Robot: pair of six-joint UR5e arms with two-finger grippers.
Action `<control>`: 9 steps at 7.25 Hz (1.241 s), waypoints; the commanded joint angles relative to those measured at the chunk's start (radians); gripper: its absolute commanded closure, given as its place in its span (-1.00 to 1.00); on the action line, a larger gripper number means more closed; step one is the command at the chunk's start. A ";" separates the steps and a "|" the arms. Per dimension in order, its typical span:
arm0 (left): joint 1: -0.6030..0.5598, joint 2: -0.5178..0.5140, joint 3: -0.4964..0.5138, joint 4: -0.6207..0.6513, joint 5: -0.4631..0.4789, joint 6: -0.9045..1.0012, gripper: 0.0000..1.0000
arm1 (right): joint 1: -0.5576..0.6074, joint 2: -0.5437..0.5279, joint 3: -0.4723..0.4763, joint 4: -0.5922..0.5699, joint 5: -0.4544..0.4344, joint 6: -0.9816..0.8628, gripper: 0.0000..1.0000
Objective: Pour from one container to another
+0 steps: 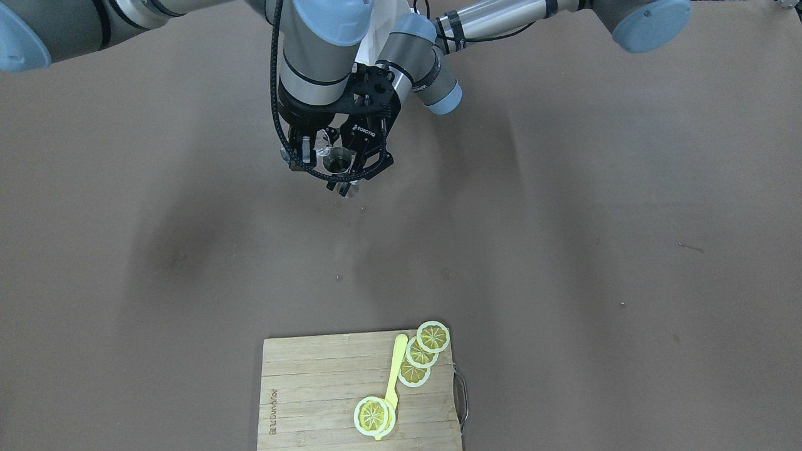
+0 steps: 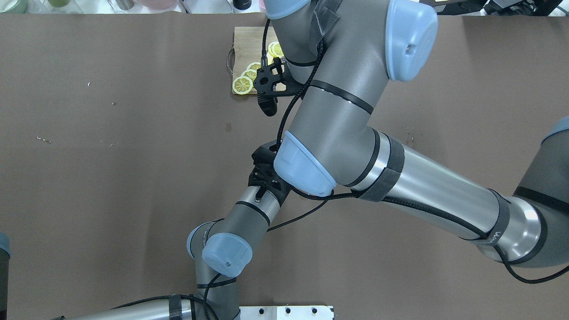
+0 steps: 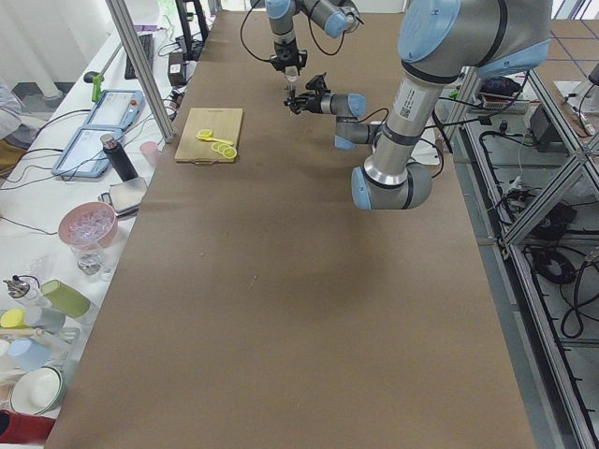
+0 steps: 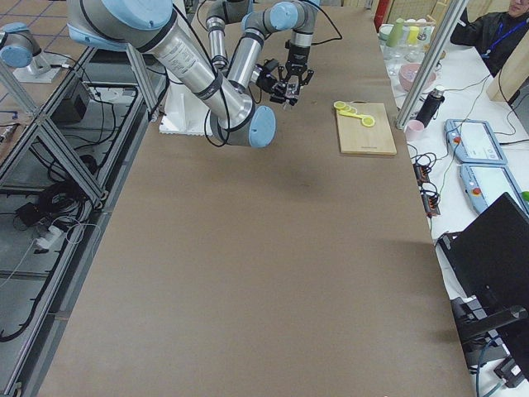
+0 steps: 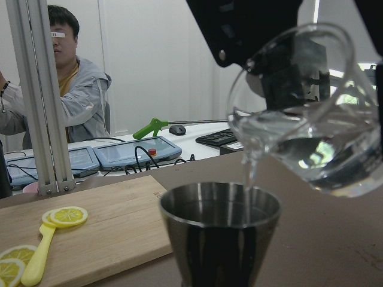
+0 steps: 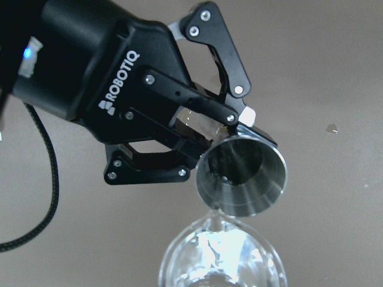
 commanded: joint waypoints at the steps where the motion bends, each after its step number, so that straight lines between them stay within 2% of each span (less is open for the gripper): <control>1: 0.000 0.001 0.000 0.000 0.000 0.000 1.00 | 0.009 -0.005 0.010 0.012 0.035 -0.010 1.00; 4: 0.000 0.001 0.000 0.000 0.000 0.002 1.00 | 0.025 -0.068 0.088 0.120 0.101 -0.007 1.00; 7: 0.000 0.000 0.000 0.000 0.000 0.000 1.00 | 0.105 -0.207 0.226 0.202 0.210 -0.008 1.00; 9: 0.000 0.001 0.000 0.001 0.000 0.000 1.00 | 0.180 -0.318 0.289 0.315 0.299 -0.008 1.00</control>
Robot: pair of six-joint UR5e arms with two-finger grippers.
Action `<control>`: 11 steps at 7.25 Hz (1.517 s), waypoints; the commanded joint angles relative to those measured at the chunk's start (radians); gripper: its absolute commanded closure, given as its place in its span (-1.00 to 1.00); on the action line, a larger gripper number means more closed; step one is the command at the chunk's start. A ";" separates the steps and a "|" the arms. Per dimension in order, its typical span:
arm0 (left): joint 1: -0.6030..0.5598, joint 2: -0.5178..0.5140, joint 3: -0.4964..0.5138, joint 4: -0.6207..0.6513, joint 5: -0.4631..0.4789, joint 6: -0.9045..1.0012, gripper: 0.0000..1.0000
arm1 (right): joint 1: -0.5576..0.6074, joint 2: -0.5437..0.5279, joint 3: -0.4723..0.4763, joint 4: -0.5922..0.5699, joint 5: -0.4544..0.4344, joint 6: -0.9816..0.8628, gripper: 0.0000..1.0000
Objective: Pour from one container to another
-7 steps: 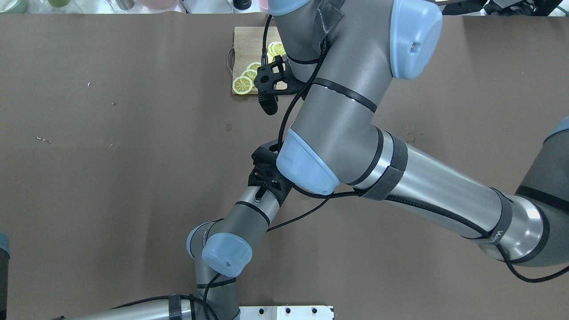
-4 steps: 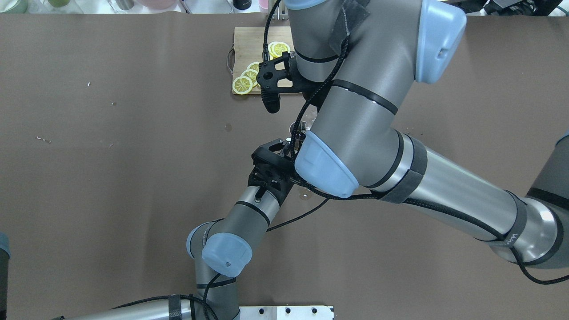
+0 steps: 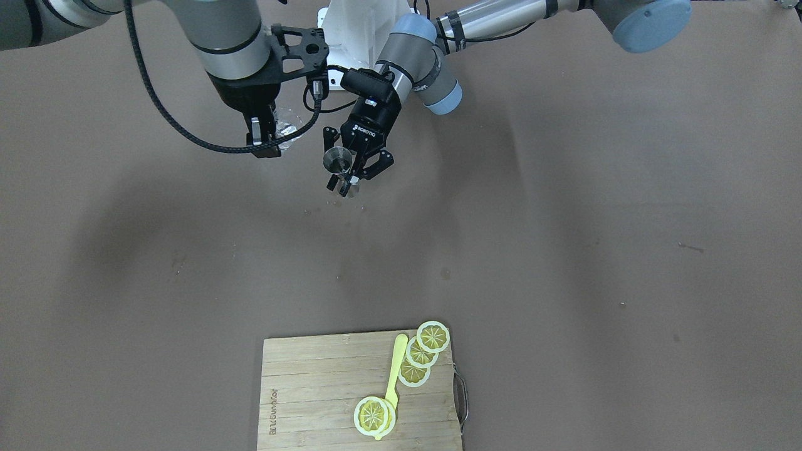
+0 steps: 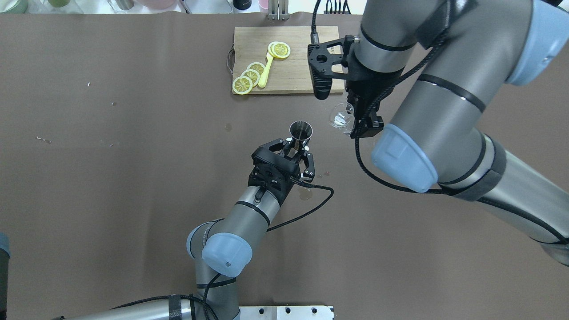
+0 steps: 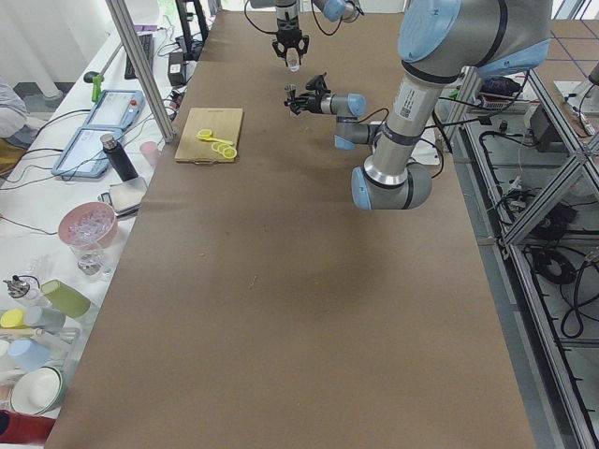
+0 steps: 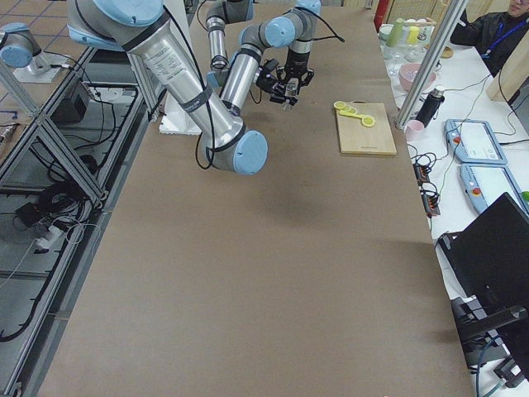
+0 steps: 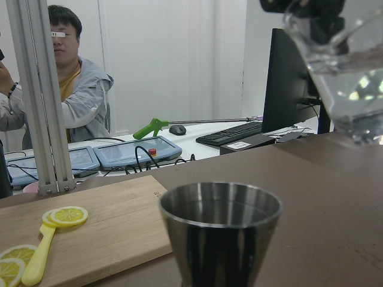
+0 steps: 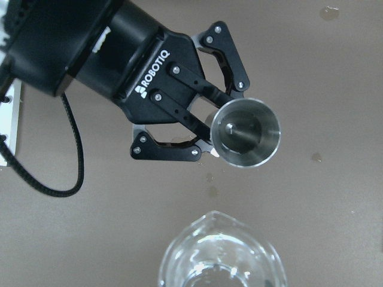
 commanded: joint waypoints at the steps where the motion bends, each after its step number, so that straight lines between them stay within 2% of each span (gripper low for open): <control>1: 0.000 0.000 0.000 0.001 0.000 0.000 1.00 | 0.087 -0.103 0.043 0.127 0.099 -0.008 1.00; 5: 0.000 0.000 0.000 0.001 0.000 0.002 1.00 | 0.180 -0.320 0.029 0.412 0.199 -0.052 1.00; 9: -0.002 0.011 -0.008 -0.002 0.002 0.002 1.00 | 0.250 -0.366 -0.085 0.581 0.283 -0.054 1.00; 11: -0.023 0.158 -0.090 -0.075 0.002 0.020 1.00 | 0.265 -0.453 -0.135 0.754 0.291 -0.046 1.00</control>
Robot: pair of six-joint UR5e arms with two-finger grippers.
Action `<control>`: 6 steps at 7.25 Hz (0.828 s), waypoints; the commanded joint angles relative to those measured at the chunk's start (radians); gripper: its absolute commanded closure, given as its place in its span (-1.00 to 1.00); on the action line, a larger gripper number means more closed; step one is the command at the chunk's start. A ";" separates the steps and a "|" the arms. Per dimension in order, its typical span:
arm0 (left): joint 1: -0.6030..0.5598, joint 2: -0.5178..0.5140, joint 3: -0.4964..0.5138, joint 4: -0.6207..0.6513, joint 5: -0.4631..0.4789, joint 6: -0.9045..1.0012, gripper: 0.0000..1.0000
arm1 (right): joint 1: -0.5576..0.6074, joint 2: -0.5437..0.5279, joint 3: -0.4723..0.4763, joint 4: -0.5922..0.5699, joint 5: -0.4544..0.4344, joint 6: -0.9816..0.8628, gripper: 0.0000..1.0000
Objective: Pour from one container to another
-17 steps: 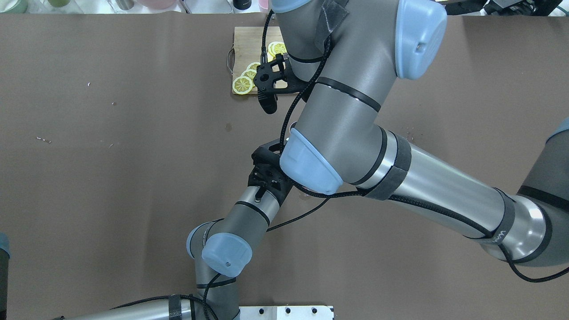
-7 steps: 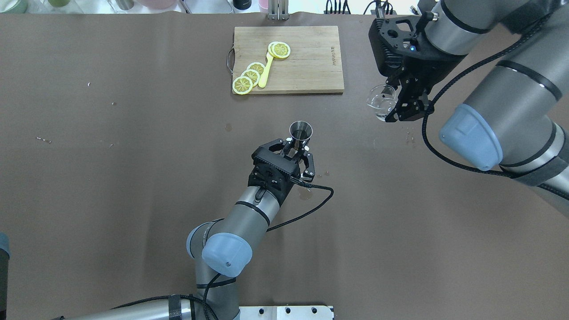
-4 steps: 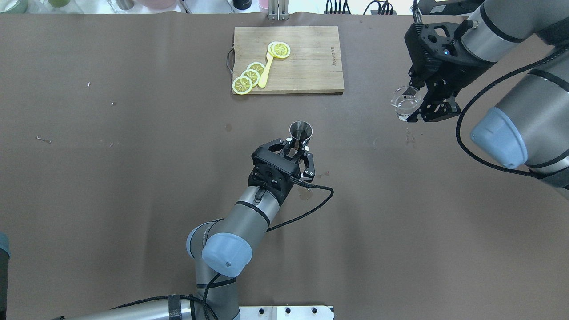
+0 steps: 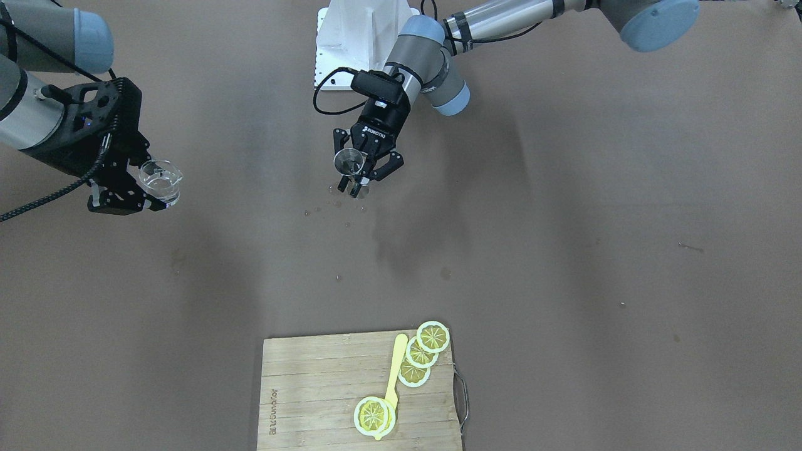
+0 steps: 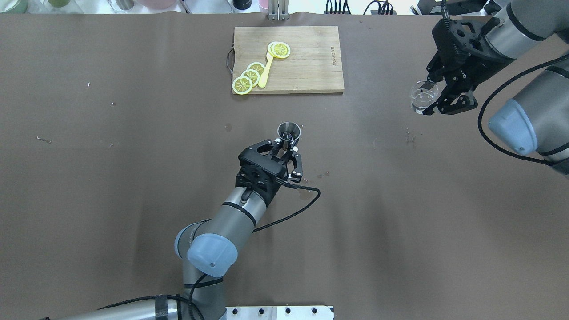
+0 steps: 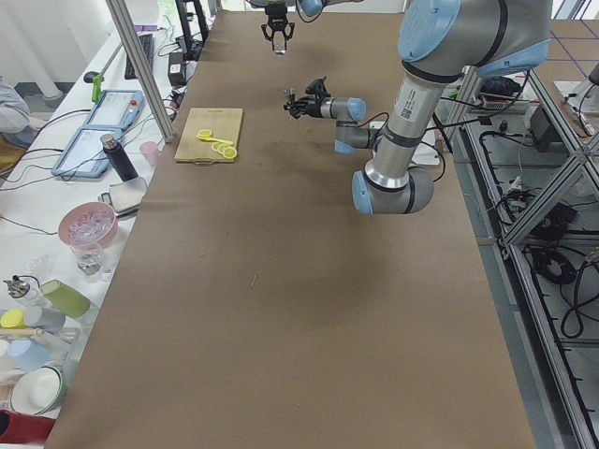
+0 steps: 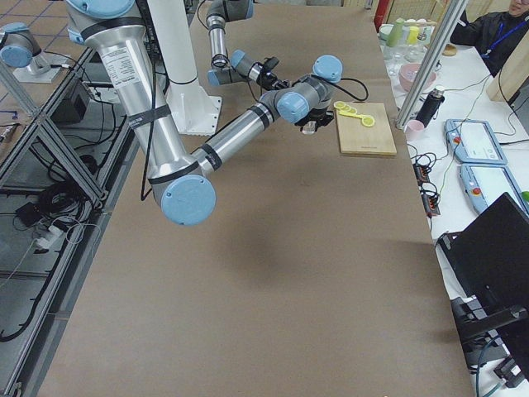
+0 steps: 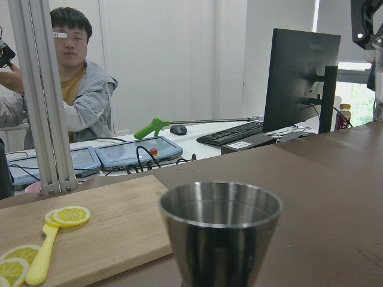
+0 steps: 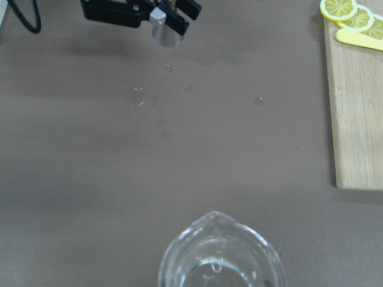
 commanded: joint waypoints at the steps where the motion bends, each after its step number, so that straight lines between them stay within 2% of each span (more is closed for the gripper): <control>1: -0.024 0.098 -0.045 -0.123 -0.003 0.108 1.00 | 0.016 -0.089 -0.045 0.167 0.010 0.005 1.00; 2: -0.036 0.121 -0.043 -0.218 -0.004 0.193 1.00 | 0.028 -0.132 -0.069 0.239 0.049 0.005 1.00; 4: -0.115 0.237 -0.039 -0.331 -0.009 0.220 1.00 | 0.090 -0.220 -0.168 0.443 0.132 0.005 1.00; 5: -0.149 0.303 -0.036 -0.365 -0.018 0.217 1.00 | 0.096 -0.224 -0.208 0.494 0.147 0.005 1.00; 6: -0.178 0.365 -0.030 -0.429 -0.065 0.209 1.00 | 0.097 -0.221 -0.257 0.552 0.161 0.003 1.00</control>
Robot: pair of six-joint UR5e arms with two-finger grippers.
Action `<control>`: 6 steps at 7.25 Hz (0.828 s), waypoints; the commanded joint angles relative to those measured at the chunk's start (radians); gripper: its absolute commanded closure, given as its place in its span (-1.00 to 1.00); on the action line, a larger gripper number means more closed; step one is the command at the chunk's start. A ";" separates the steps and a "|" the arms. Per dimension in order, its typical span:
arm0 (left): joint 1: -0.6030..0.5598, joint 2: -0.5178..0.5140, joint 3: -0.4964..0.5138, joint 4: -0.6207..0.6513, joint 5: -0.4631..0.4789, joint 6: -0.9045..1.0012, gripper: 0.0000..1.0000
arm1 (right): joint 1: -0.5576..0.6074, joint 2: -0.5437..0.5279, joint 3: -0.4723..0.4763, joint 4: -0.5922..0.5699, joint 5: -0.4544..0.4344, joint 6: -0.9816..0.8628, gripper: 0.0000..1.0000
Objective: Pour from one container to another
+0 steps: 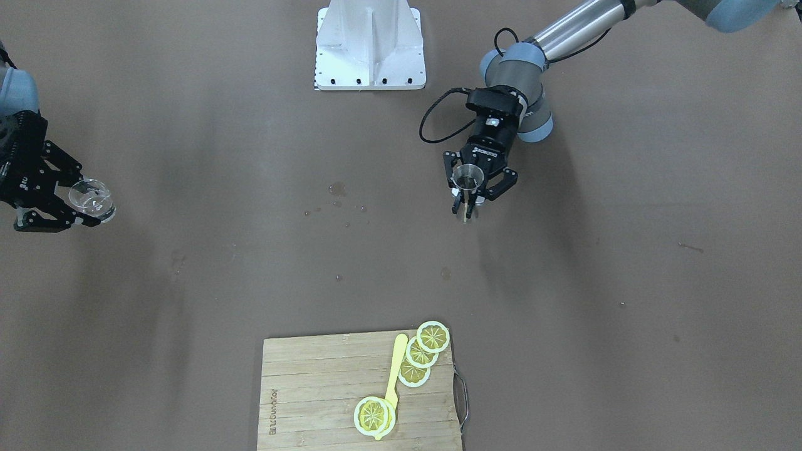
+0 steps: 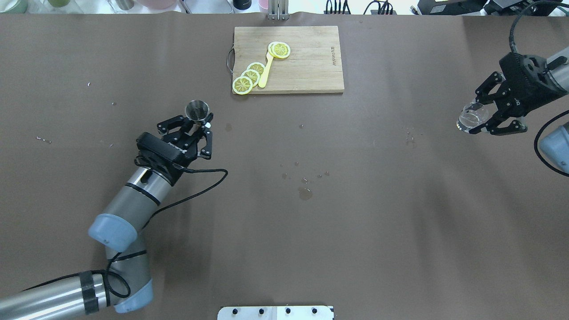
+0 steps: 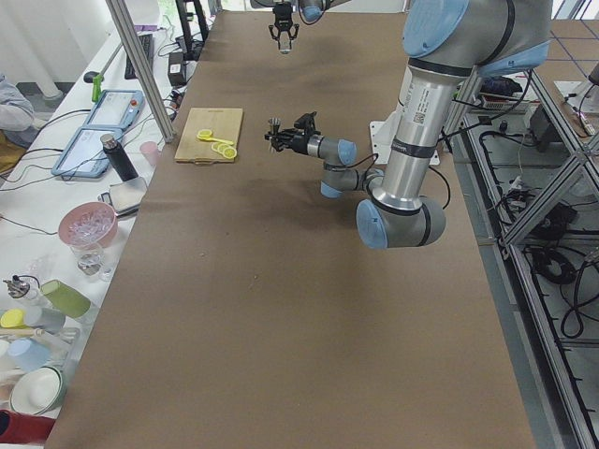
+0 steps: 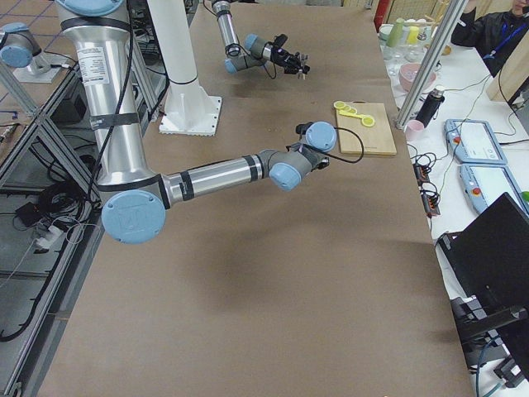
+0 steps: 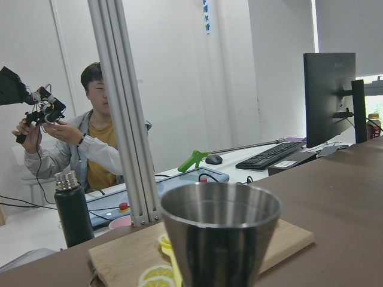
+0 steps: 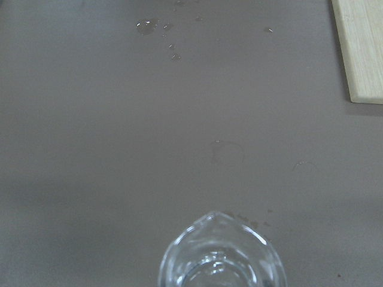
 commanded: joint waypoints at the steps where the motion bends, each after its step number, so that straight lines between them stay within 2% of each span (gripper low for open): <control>1: -0.063 0.141 0.006 -0.133 -0.065 -0.006 1.00 | 0.006 0.005 -0.104 0.110 0.048 -0.001 1.00; 2: -0.088 0.195 0.008 -0.182 -0.099 -0.011 1.00 | 0.004 0.008 -0.138 0.165 0.071 -0.004 1.00; 4: -0.147 0.266 0.014 -0.193 -0.128 -0.024 1.00 | -0.019 0.010 -0.199 0.299 0.068 -0.003 1.00; 5: -0.211 0.262 0.015 -0.182 -0.174 -0.026 1.00 | -0.039 0.019 -0.202 0.310 0.065 0.002 1.00; 6: -0.229 0.295 0.030 -0.179 -0.210 -0.024 1.00 | -0.060 0.034 -0.203 0.310 0.045 0.046 1.00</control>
